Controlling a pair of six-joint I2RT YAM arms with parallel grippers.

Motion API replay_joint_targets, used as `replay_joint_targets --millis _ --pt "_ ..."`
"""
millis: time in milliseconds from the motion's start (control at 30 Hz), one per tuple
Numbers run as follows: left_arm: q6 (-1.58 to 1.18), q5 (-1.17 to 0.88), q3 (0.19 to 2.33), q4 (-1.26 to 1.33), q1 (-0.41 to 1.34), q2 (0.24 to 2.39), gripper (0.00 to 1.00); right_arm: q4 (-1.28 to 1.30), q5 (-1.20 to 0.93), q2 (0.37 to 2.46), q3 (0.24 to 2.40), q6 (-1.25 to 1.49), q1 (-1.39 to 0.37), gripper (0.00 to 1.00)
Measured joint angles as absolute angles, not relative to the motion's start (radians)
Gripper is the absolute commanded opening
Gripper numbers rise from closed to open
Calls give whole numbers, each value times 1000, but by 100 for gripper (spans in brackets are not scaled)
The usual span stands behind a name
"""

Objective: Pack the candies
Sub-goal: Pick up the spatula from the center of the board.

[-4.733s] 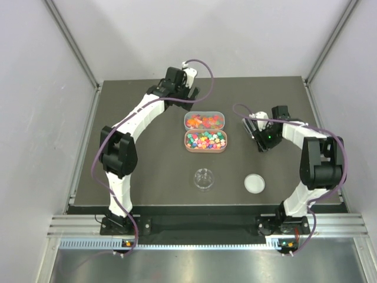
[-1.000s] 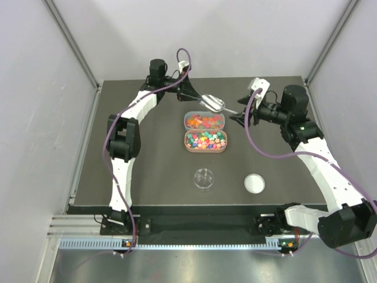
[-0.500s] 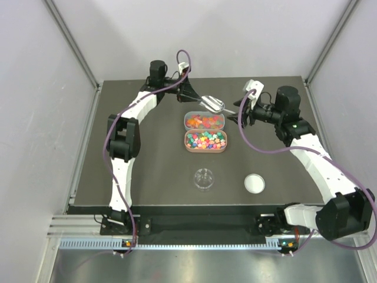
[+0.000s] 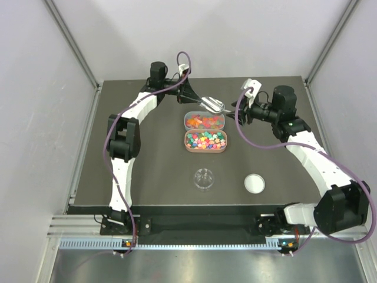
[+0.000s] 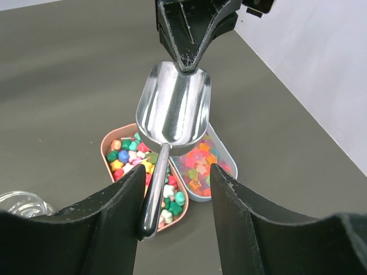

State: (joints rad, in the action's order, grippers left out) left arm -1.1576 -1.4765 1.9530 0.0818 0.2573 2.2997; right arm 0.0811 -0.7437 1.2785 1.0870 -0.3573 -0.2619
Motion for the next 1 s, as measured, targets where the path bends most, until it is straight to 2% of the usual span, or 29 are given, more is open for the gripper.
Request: replay_joint_targets --millis 400,600,633,700,733,900,933,967,1000 --pt "-1158 -1475 1950 81 266 2299 0 64 -758 1307 1087 -336 -270 37" --pt "-1158 -1473 1946 81 266 2299 0 43 -765 1312 1087 -321 -274 22" --pt "-1158 -1473 1946 81 266 2299 0 43 -766 1312 1087 -321 -274 15" --pt "-1158 -1476 1946 80 266 2299 0 39 -759 1312 1087 -321 -275 8" --pt "-1158 -1480 1946 78 266 2299 0 32 -747 1312 1089 -320 -273 0" --pt "-1157 -1480 1946 78 266 2299 0 35 -740 1312 1089 -319 -272 0" --pt "-1157 -1481 1946 78 266 2299 16 49 -739 1312 1096 -323 -272 0" --pt "-1153 -1481 1946 80 267 2299 28 62 -738 1312 1105 -329 -272 0" --pt "-1155 -1481 1946 82 267 2299 35 83 -741 1312 1117 -337 -272 0"
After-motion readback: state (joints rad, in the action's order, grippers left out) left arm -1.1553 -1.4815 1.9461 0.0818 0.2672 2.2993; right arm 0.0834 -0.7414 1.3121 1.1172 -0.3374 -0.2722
